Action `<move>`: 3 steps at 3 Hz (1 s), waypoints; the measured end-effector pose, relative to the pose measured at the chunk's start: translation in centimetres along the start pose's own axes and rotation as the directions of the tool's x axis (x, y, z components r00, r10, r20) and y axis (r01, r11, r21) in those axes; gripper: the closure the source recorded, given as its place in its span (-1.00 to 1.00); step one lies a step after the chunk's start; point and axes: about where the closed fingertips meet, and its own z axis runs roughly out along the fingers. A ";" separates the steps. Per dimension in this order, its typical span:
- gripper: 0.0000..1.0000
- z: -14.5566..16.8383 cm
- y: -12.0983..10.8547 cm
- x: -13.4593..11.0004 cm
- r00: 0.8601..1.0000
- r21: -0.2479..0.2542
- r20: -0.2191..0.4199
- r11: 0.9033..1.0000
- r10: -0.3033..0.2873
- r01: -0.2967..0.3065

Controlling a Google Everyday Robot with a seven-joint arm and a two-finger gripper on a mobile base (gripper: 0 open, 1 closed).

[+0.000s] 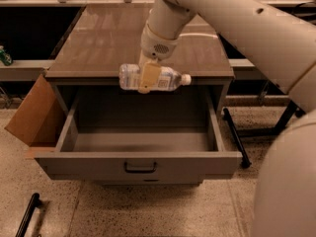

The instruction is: Place blue plastic bottle into top drawer

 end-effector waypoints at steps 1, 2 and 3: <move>1.00 3.4 3.8 2.0 0.996 -0.069 -0.026 0.993 0.089 -0.091; 1.00 3.4 3.8 2.0 0.996 -0.069 -0.026 0.993 0.089 -0.091; 1.00 6.3 4.8 2.2 0.986 -0.098 -0.046 0.982 0.158 -0.162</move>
Offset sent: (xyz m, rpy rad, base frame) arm -0.0245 -0.0060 -0.0298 -0.0061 0.0694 -0.0546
